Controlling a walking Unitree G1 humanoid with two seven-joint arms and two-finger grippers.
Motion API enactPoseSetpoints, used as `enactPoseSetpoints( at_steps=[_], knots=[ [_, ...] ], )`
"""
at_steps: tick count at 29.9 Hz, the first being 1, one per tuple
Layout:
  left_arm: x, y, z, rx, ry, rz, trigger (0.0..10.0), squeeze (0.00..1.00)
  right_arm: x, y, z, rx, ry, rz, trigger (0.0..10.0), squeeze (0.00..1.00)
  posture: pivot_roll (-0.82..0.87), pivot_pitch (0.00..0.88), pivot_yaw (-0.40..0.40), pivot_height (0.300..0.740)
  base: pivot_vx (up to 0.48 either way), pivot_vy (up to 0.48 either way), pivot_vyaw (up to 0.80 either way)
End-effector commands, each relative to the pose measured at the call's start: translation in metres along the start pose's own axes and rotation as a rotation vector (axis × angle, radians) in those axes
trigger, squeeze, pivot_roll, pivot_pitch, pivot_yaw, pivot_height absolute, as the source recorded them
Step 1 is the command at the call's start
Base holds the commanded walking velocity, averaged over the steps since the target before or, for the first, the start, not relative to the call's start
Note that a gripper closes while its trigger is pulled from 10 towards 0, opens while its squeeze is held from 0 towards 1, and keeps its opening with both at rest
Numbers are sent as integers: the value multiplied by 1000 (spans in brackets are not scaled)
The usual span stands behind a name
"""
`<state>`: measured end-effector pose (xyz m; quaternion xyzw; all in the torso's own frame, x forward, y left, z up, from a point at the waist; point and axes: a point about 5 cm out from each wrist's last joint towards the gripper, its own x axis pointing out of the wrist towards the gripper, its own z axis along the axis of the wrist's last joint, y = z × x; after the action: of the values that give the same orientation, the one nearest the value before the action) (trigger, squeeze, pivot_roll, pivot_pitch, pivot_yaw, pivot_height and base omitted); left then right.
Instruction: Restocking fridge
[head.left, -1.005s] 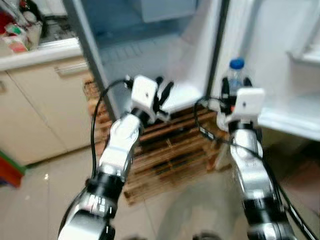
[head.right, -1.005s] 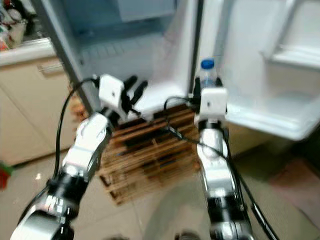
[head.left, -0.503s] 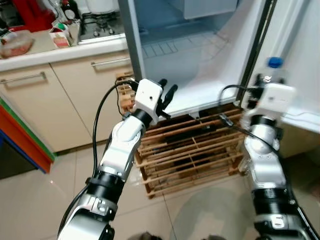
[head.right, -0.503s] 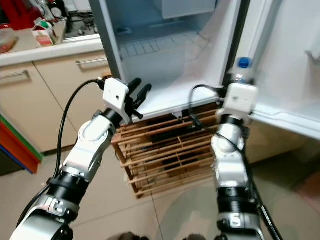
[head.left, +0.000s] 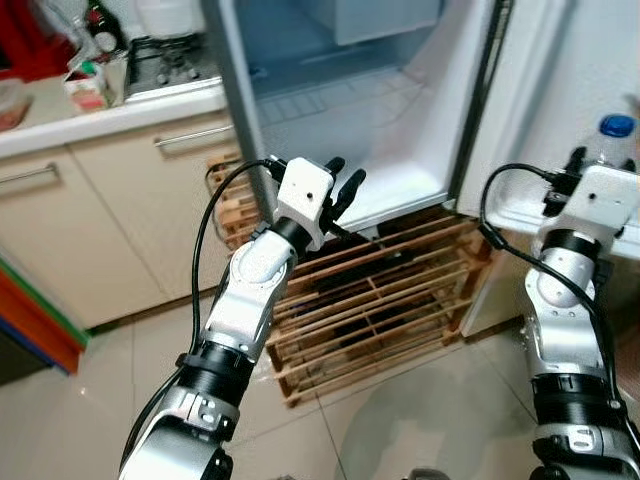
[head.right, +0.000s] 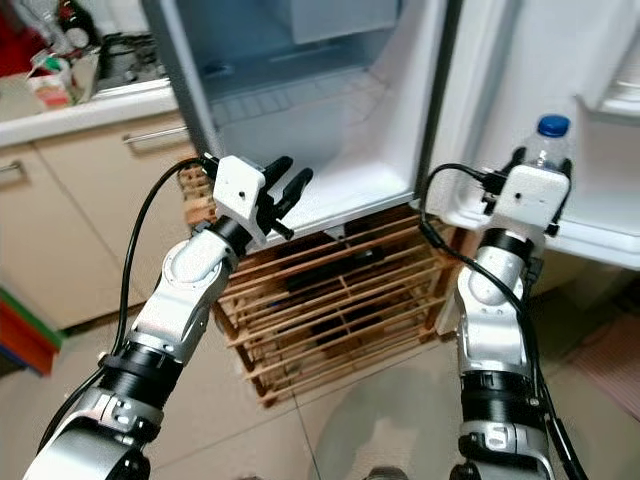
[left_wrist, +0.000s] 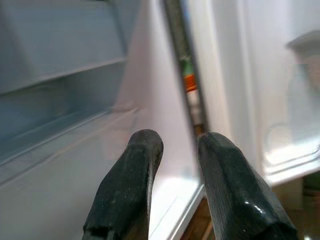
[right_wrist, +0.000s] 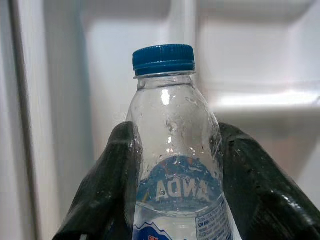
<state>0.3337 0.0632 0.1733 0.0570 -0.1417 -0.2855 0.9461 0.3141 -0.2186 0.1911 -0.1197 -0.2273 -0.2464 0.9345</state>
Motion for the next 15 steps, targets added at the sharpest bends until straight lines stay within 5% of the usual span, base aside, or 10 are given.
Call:
enactPoseSetpoints(
  at_steps=[1, 9, 15],
  knots=[
    [2, 3, 7, 10, -29, 0, 10000, 0, 10, 1, 27, 7, -133, 10, 10000, 0, -129, 0, 119, 736, 454, 0, 0],
    [3, 3, 7, -6, -28, 16, 10000, 0, 11, 6, 29, 38, -134, 37, 10000, 0, -127, 0, 117, 736, 437, 0, 0],
    [3, 4, 7, 3, -28, 25, 10000, 0, 8, 14, 30, 59, -125, 70, 10000, 0, -122, 0, 112, 736, 0, 0, 0]
  ],
)
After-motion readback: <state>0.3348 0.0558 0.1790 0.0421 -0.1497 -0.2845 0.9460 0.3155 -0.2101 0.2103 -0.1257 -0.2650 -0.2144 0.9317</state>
